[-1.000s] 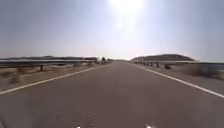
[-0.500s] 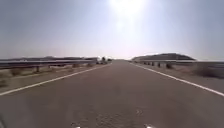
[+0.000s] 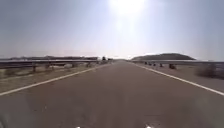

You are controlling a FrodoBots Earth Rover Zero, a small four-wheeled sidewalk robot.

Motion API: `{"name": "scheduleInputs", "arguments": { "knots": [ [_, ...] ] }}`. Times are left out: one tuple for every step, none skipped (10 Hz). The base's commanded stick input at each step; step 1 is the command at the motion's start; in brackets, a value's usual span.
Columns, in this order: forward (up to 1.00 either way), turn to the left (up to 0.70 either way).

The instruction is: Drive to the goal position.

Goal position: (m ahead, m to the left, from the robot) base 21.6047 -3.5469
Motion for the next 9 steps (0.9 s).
{"name": "scheduleInputs", "arguments": {
  "knots": [
    [0.7, 0.0],
    [0.7, 0.0],
    [0.7, 0.0],
    [0.7, 0.0],
    [0.7, 0.0],
    [0.7, 0.0],
    [0.7, 0.0],
    [0.7, 0.0],
    [0.7, 0.0]
  ]
}}
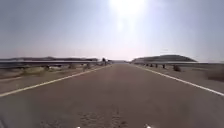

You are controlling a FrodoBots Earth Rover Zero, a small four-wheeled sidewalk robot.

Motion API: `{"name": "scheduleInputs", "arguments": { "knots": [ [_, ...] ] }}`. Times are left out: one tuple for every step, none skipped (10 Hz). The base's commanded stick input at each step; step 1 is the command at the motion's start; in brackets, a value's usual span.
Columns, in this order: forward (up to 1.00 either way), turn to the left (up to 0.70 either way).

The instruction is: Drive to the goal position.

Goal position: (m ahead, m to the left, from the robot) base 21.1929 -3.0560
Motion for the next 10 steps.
{"name": "scheduleInputs", "arguments": {
  "knots": [
    [0.7, 0.0],
    [0.7, 0.0],
    [0.7, 0.0],
    [0.7, 0.0],
    [0.7, 0.0],
    [0.7, 0.0],
    [0.7, 0.0],
    [0.7, 0.0],
    [0.7, 0.0],
    [0.7, 0.0]
  ]
}}
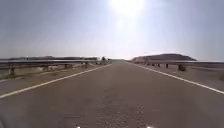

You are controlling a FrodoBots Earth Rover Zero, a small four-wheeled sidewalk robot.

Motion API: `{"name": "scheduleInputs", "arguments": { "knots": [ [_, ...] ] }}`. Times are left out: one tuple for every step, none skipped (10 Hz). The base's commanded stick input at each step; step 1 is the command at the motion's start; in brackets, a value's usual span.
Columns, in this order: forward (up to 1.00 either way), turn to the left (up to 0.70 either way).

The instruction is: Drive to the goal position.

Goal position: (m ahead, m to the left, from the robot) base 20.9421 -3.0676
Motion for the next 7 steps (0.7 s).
{"name": "scheduleInputs", "arguments": {
  "knots": [
    [0.7, 0.0],
    [0.7, 0.0],
    [0.7, 0.0],
    [0.7, 0.0],
    [0.7, 0.0],
    [0.7, 0.0],
    [0.7, 0.0]
  ]
}}
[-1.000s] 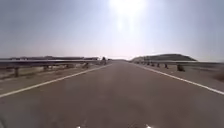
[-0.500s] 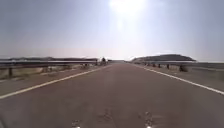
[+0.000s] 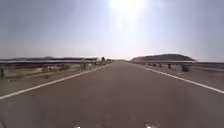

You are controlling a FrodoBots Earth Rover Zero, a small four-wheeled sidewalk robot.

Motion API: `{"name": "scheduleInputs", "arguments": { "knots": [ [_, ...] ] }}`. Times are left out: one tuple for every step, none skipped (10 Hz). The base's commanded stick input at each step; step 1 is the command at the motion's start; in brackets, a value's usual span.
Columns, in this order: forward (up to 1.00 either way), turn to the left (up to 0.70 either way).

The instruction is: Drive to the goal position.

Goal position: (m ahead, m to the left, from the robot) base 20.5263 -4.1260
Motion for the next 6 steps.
{"name": "scheduleInputs", "arguments": {
  "knots": [
    [0.7, 0.0],
    [0.7, 0.0],
    [0.7, 0.0],
    [0.7, 0.0],
    [0.7, 0.0],
    [0.7, 0.0]
  ]
}}
